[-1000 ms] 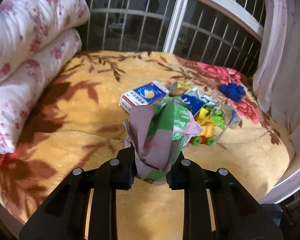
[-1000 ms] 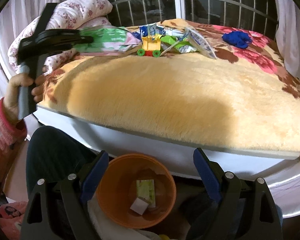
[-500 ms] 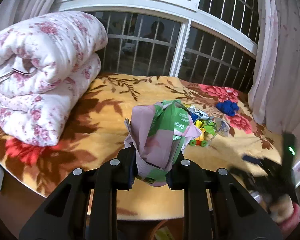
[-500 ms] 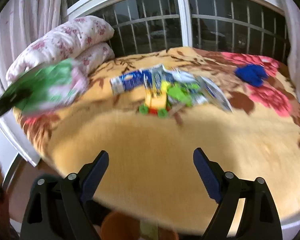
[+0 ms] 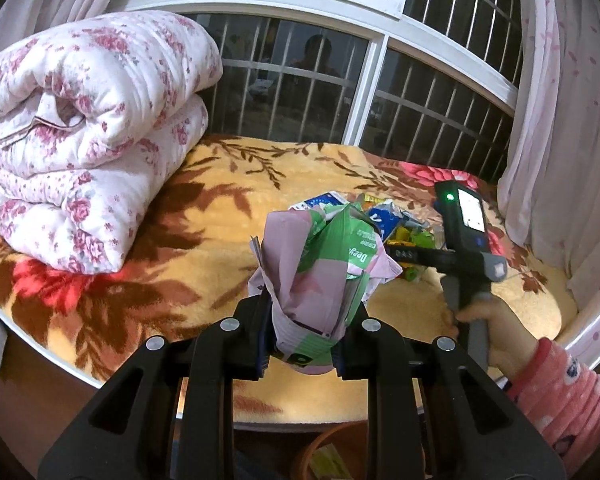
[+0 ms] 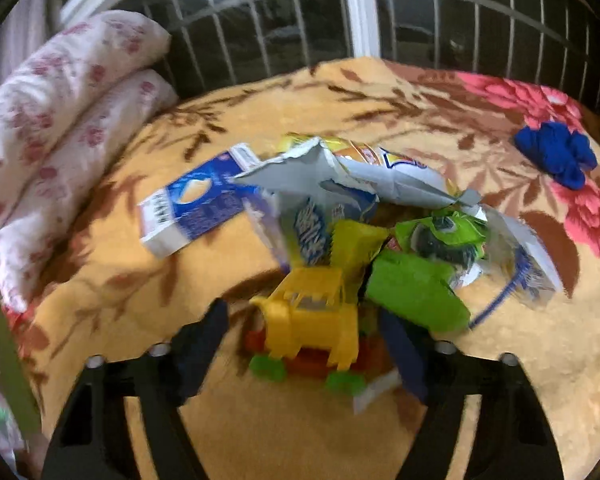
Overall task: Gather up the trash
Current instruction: 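Grasp the yellow toy car part with the right tool while the left tool holds the paper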
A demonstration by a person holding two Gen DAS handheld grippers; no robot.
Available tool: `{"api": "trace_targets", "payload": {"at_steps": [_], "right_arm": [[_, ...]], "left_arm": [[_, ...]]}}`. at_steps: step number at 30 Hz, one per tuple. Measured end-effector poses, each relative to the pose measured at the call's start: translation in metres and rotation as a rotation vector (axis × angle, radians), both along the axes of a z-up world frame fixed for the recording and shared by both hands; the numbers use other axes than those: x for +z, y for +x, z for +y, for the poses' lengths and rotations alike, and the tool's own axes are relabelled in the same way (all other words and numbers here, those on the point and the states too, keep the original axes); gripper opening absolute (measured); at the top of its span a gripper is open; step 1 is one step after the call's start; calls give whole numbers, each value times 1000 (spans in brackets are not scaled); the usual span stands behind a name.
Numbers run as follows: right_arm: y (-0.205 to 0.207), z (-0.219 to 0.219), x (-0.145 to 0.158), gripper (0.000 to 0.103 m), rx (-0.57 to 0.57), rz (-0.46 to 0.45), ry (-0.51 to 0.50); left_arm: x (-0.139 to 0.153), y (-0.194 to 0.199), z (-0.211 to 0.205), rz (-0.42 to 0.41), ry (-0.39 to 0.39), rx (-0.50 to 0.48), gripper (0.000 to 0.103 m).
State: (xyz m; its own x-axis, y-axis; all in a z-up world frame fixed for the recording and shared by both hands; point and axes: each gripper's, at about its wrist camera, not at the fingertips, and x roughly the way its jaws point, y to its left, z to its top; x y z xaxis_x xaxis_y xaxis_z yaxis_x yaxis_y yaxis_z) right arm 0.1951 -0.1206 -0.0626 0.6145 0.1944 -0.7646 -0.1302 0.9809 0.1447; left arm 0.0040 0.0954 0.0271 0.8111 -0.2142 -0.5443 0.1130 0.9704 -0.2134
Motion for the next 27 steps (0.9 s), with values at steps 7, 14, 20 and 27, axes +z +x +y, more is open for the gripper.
{"api": "trace_targets", "payload": {"at_steps": [7, 14, 20, 27], "right_arm": [[-17, -7, 10, 46, 23, -19, 5], [-71, -17, 51, 46, 93, -120, 26], [-137, -34, 77, 46, 150, -197, 25], [-213, -57, 75, 46, 192, -222, -4]], "left_arm": [[-1, -2, -2, 3, -7, -12, 22], [4, -8, -10, -7, 4, -45, 22], [9, -20, -22, -14, 27, -99, 22], [0, -44, -47, 22, 79, -223, 22]]}}
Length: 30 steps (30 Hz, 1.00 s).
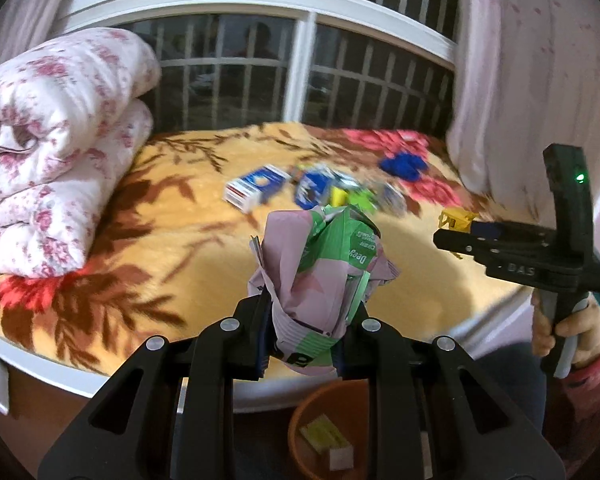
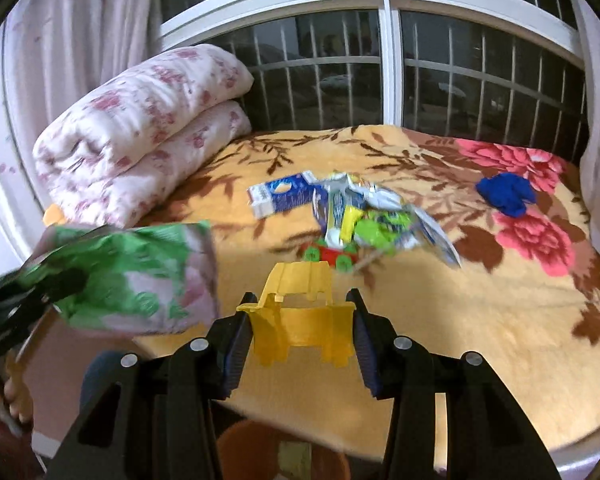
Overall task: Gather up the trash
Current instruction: 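Grasp the yellow toy car part with the right tool while the left tool holds the paper, then lower both held items into the orange bin and open both tools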
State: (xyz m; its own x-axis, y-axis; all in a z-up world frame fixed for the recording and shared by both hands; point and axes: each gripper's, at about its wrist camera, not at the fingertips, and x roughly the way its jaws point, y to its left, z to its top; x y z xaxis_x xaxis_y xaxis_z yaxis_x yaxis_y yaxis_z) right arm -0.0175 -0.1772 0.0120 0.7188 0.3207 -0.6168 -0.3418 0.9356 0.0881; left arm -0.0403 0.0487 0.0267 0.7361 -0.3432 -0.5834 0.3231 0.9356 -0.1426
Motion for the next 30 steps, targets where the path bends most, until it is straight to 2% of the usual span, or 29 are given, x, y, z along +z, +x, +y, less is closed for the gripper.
{"api": "trace_targets", "payload": {"at_steps": [6, 9, 12, 19, 24, 30], "right_arm": [[-43, -14, -21, 46, 12, 47, -30], [-59, -16, -35, 46, 14, 81, -51], [-70, -19, -55, 46, 22, 140, -54], [-79, -16, -107, 46, 41, 282, -75], [-76, -10, -142, 46, 54, 375, -85], [-70, -7, -178, 46, 57, 469, -95]], "left_arm": [[-23, -24, -21, 90, 39, -126, 22], [-40, -34, -32, 136, 85, -183, 22], [-60, -41, -42, 186, 130, -224, 22], [-122, -38, -66, 366, 184, -320, 22], [-164, -31, -78, 497, 208, -353, 22], [-189, -20, -81, 577, 233, -344, 22]]}}
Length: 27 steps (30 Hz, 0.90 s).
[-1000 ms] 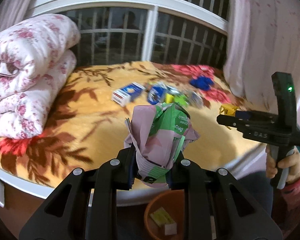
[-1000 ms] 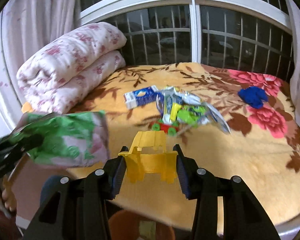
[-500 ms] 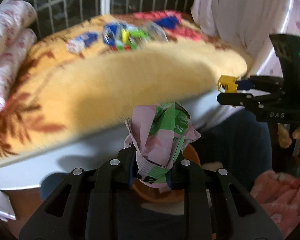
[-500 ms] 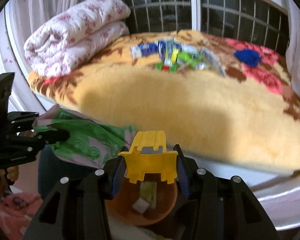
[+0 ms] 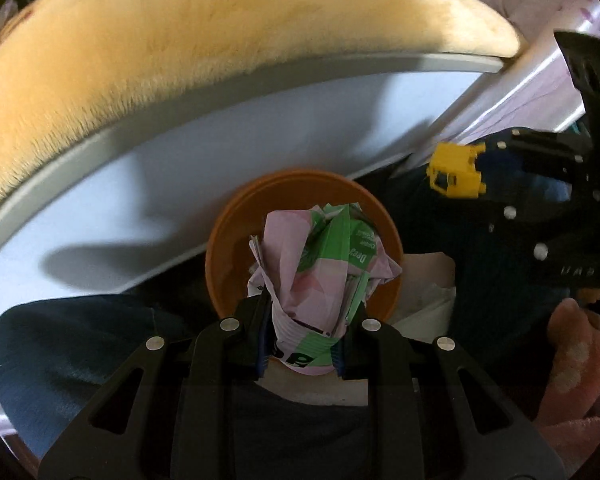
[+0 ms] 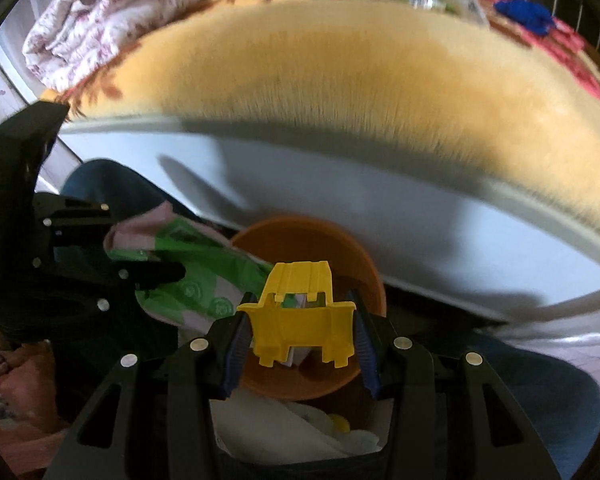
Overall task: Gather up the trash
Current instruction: 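Lower both held items into the orange bin and open both tools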
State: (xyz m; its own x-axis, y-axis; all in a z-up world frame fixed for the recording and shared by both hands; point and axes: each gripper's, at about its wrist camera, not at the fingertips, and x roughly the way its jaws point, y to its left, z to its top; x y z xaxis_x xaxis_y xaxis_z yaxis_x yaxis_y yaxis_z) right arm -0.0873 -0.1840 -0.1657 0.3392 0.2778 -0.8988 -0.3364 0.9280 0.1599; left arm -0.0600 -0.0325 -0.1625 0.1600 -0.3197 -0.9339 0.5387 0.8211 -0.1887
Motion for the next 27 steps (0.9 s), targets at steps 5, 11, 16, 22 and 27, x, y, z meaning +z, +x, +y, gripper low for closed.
{"api": "trace_targets", "payload": {"at_steps": [5, 11, 16, 22, 27], "right_arm": [[6, 2, -16, 46, -7, 48, -9], [11, 6, -21, 52, -7, 64, -15], [11, 5, -19, 68, -22, 55, -23], [9, 2, -15, 70, -35, 44, -26], [10, -6, -9, 71, -45, 35, -24]], "left_arm": [[-19, 9, 2, 64, 23, 8, 22], [-31, 17, -4, 98, 67, 24, 27], [-29, 20, 0, 77, 79, 60, 64], [-24, 21, 1, 56, 70, 66, 74], [-20, 19, 4, 47, 70, 75, 74]]}}
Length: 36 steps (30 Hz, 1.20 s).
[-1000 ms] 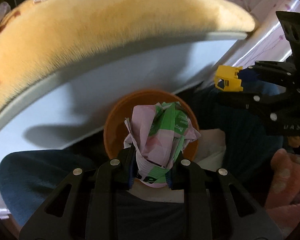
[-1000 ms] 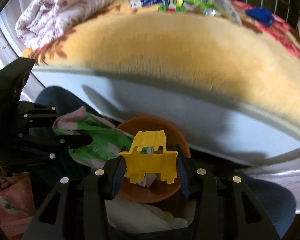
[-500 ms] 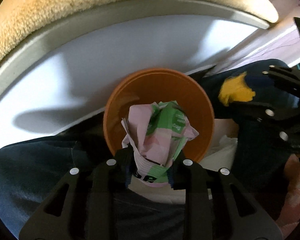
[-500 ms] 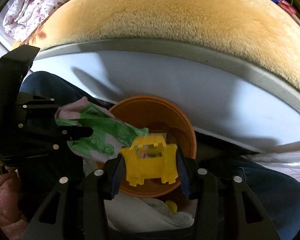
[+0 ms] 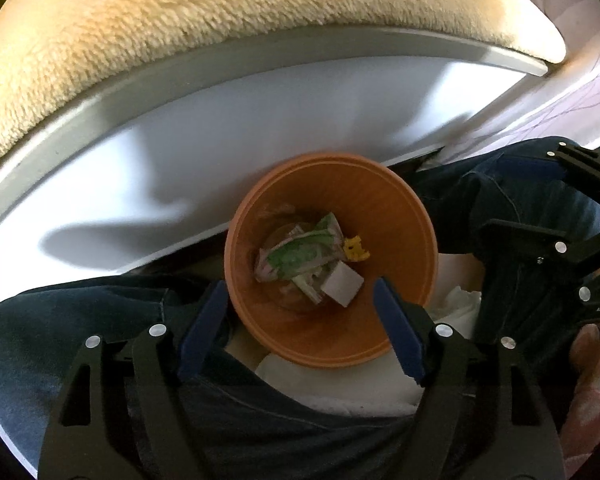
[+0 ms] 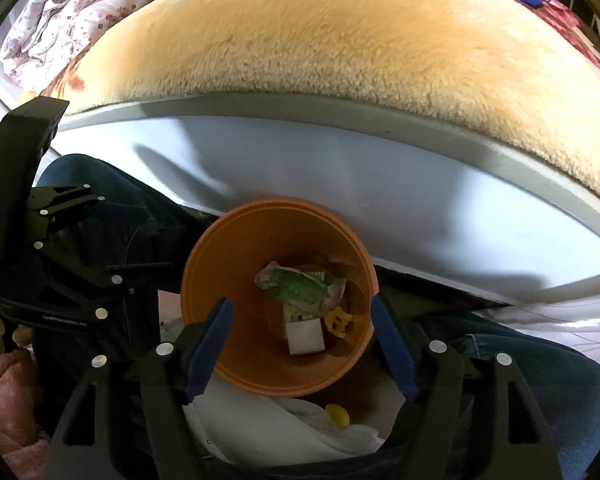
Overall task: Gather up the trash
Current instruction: 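Lower both held items into the orange bin and open both tools, then grasp the red toy car base with the left tool while the right tool grasps a white wrapper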
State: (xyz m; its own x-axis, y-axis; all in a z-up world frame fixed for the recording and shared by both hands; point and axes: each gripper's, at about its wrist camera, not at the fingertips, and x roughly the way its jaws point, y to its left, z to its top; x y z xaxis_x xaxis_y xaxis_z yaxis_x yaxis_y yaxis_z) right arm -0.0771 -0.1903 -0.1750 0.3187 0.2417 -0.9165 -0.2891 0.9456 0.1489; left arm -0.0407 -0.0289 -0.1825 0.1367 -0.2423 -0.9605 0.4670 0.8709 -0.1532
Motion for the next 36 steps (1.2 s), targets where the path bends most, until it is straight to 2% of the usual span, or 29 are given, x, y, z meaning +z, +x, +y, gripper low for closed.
{"api": "trace_targets", "payload": {"at_steps": [11, 15, 20, 26, 31, 36], "right_arm": [[0, -7, 7, 71, -17, -19, 6], [0, -7, 16, 71, -15, -41, 6], [2, -10, 44, 71, -20, -114, 14], [19, -19, 92, 78, -55, -259, 25], [61, -28, 122, 81, -100, -358, 67], [115, -33, 140, 81, -181, -416, 123]], "left_arm": [[4, 1, 6, -38, 8, 33, 75], [15, 1, 8, -70, -1, 56, 75], [47, -1, 9, -159, -23, 71, 75], [98, -5, 10, -332, -35, 93, 88], [130, -1, 16, -451, -47, 134, 88], [139, 8, 19, -493, -51, 183, 88]]}}
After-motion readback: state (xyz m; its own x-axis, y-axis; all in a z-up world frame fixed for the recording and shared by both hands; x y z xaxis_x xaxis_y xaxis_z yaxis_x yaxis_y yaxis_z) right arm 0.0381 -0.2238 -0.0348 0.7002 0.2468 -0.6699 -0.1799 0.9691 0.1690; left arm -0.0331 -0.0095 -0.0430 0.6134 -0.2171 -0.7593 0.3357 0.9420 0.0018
